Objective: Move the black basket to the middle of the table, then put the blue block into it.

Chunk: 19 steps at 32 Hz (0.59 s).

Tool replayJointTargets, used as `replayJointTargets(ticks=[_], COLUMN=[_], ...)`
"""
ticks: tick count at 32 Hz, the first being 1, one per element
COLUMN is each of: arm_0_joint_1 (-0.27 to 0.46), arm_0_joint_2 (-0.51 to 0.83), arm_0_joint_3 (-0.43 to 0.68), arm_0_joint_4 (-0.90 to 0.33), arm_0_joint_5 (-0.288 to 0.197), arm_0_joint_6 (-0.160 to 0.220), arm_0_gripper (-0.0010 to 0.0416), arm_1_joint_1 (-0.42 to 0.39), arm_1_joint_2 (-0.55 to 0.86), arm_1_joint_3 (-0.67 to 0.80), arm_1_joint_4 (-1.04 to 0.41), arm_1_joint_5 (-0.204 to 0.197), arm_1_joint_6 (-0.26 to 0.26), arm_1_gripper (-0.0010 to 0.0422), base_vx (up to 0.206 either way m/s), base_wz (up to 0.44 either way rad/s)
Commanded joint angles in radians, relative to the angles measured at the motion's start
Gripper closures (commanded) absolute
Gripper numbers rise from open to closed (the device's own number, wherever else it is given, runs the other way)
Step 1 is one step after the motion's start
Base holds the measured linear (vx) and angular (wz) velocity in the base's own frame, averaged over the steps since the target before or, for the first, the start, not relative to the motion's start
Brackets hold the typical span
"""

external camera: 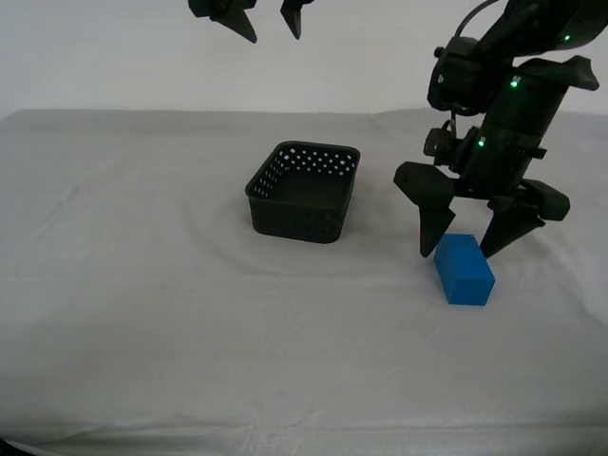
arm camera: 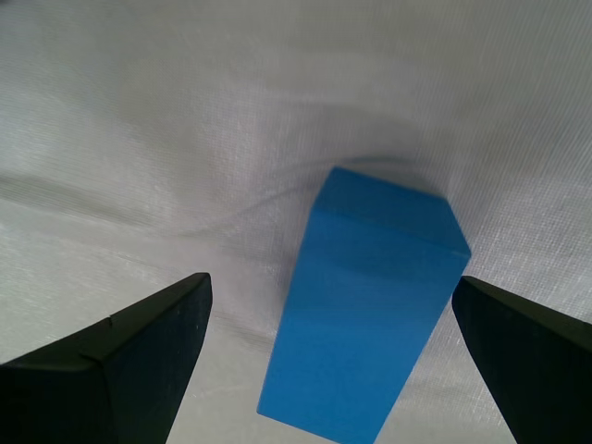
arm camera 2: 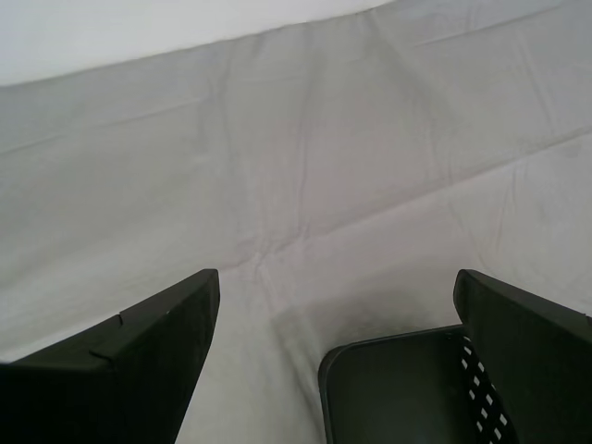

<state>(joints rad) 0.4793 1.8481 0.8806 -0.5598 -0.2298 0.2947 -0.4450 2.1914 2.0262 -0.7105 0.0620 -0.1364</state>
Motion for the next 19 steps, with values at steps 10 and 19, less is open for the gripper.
replayJointTargets(ticks=[10, 19], arm_0_joint_1=[0.002, 0.004], arm_0_joint_2=[0.099, 0.071], arm_0_joint_3=[0.077, 0.158], arm_0_joint_4=[-0.003, -0.089], arm_0_joint_5=[0.001, -0.008], arm_0_joint_6=[0.013, -0.010], arm_0_gripper=[0.0341, 0.0407], arm_1_joint_1=[0.006, 0.012], arm_1_joint_2=[0.000, 0.000], arm_1_joint_3=[0.001, 0.001], arm_1_joint_4=[-0.006, -0.006], arm_1_joint_5=[-0.001, -0.003], arm_1_joint_6=[0.008, 0.023], arm_1_gripper=[0.0062, 0.0062], base_vx=[0.000, 0.000], base_wz=[0.000, 0.000])
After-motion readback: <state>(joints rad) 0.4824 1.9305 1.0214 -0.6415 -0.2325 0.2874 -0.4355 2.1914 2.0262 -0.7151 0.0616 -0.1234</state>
